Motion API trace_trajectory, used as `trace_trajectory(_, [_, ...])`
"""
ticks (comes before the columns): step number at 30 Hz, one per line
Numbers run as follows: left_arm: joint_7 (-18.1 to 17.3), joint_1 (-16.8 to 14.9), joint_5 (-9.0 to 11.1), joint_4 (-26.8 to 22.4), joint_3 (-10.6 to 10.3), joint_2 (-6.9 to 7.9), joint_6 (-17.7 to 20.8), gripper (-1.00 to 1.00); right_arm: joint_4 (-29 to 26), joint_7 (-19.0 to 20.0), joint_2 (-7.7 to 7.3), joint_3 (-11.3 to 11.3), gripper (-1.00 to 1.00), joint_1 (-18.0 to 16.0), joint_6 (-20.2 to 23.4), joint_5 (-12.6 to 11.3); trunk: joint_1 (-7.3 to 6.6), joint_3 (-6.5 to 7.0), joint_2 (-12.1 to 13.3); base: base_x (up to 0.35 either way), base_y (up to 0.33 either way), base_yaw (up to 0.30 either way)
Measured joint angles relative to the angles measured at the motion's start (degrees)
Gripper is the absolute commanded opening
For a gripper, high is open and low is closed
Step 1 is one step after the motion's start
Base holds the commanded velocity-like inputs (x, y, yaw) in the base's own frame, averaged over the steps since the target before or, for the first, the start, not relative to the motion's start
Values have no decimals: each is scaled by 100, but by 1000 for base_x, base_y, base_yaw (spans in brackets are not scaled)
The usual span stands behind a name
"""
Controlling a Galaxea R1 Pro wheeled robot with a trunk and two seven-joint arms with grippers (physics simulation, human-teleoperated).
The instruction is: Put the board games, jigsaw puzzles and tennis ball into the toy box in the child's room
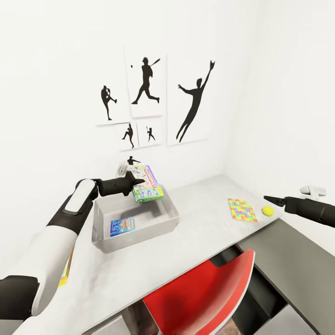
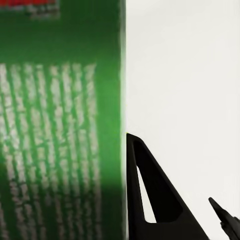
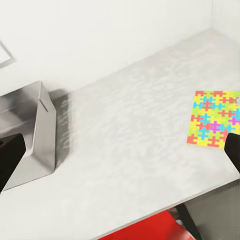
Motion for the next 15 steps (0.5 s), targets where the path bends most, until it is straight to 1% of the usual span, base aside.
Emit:
trace_trajectory(6, [-40, 1, 42, 316, 14, -6, -37, -100, -1, 6, -1, -13, 100, 2, 0, 0, 0, -53, 1, 0, 0, 0])
trace_trajectory(8, [-173, -1, 54, 520, 18, -1, -60, -100, -2, 6, -1, -16, 100, 3, 0, 0, 0, -71, 1, 0, 0, 0])
trace_trajectory(9, [-316, -10, 65, 714, 15, 3, -70, -100, -5, 6, -1, -18, 100, 0, 0, -1, 0, -80, 0, 0, 0, 0])
trace_trajectory(13, [-499, -30, 70, 935, 10, 6, -81, -100, -5, 6, -1, -22, 100, -4, 0, -1, 0, -116, 0, 0, 0, 0])
trace_trajectory(15, [-534, -36, 75, 975, 9, 7, -82, -100, -4, 7, -1, -22, 100, -5, 0, -1, 0, -134, 0, 0, 0, 0])
